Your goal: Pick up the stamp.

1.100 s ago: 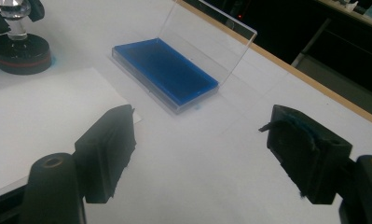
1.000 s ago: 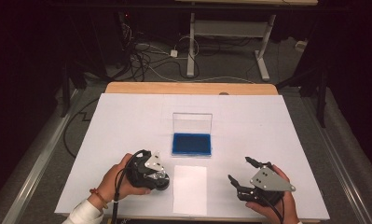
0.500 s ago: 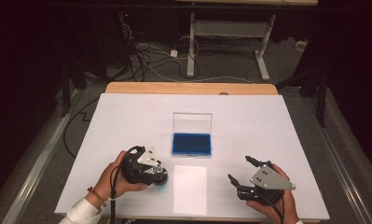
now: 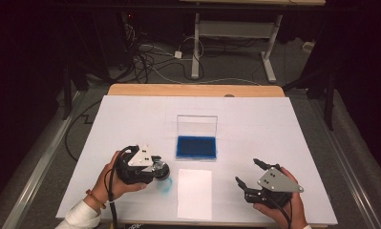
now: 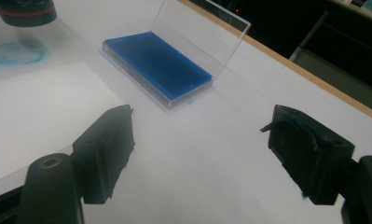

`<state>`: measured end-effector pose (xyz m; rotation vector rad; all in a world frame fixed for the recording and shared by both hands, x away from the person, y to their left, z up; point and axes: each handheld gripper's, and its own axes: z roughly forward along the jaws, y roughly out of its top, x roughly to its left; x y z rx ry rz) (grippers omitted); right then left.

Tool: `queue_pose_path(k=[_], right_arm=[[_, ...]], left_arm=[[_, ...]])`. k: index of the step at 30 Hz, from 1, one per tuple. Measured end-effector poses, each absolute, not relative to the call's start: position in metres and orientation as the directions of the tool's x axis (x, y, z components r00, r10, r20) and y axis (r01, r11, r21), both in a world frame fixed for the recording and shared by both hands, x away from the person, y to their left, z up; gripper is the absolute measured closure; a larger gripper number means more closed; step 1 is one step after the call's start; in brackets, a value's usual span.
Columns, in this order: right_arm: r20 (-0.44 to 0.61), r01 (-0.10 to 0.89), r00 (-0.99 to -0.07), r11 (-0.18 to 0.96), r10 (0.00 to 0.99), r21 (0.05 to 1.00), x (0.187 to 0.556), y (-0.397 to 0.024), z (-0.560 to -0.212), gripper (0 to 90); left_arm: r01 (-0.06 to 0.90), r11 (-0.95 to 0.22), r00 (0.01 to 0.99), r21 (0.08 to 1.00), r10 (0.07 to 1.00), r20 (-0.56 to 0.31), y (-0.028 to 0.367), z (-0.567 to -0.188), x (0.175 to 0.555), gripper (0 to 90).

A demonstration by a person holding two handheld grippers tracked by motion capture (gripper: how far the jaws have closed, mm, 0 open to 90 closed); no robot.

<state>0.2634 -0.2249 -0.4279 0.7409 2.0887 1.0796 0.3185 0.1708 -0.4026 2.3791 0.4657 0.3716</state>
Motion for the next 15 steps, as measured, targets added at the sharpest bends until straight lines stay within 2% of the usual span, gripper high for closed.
queue_pose_path(k=[15], right_arm=[[-0.297,0.178,-0.625,0.502,0.722,0.846,0.2644,-0.2240,-0.4286,22.3]], left_arm=[[0.241,-0.688,0.889,0.684,0.439,0.128,0.1748,-0.3988,0.3226,54.8]])
